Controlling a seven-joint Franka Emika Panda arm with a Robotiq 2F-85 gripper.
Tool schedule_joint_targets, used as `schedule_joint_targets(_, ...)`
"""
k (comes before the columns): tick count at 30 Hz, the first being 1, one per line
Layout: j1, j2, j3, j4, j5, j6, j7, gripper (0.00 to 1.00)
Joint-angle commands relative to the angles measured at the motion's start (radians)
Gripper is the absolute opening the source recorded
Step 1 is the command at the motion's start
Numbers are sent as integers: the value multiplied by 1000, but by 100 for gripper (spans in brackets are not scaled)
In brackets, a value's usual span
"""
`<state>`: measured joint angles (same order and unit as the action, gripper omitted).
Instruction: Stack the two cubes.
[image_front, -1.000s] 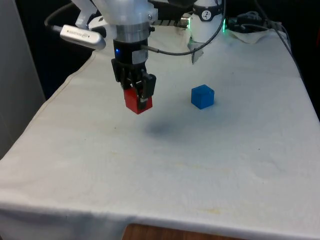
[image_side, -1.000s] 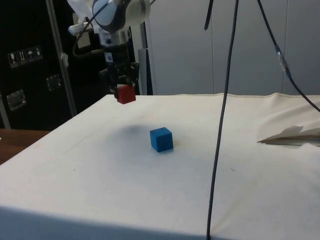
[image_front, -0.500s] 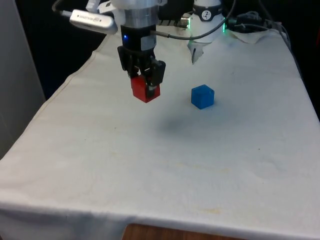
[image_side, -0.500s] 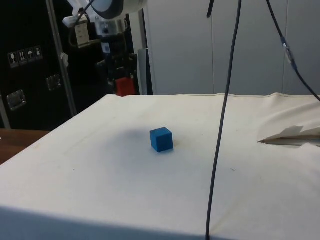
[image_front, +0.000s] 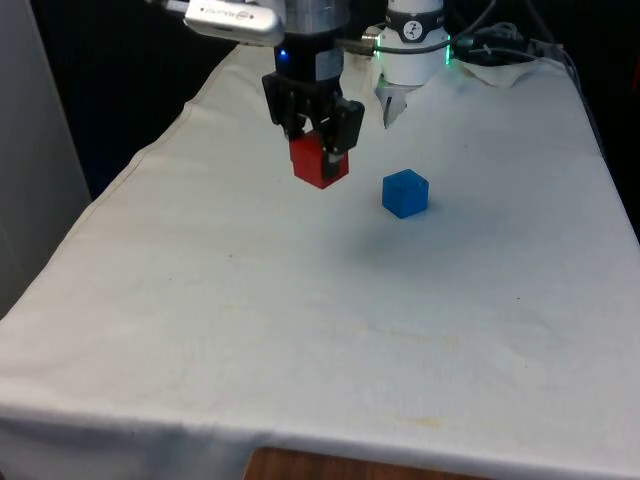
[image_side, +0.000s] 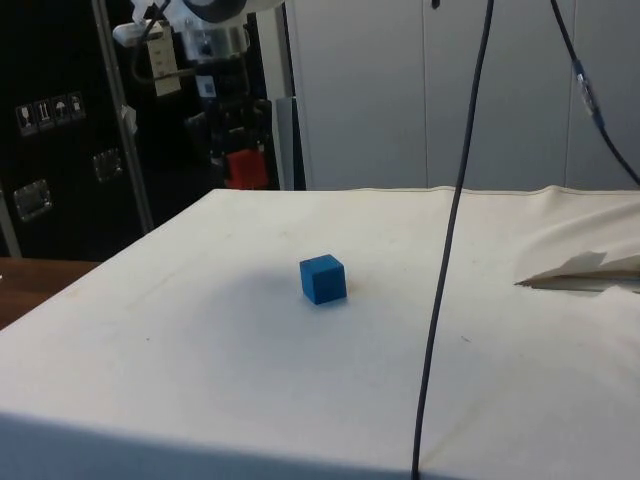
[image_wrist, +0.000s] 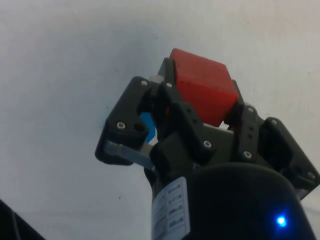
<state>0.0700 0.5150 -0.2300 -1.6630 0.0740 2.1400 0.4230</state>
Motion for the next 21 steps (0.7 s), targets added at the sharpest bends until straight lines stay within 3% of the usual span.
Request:
schedule_joint_targets(1, 1, -5, 3, -4, -1, 0, 2, 2)
schedule_joint_targets(2, 9, -18, 5, -19, -6, 4, 11, 2)
schedule_joint_targets(9, 16, -47, 38, -55, -21, 6, 35, 2)
schedule_joint_targets(10, 8, -38, 41, -44, -18, 0, 27, 2)
schedule_joint_targets(11, 17, -51, 43, -60, -24, 6, 39, 2)
schedule_joint_targets(17, 19, -82, 73, -103, -37, 10, 62, 2)
schedule_joint_targets(18, 12, -72, 76, -90, -34, 0, 56, 2)
schedule_joint_targets(19, 19, -88, 77, -110, -38, 10, 65, 2)
schedule_joint_targets(21, 20, -101, 84, -128, -41, 12, 71, 2)
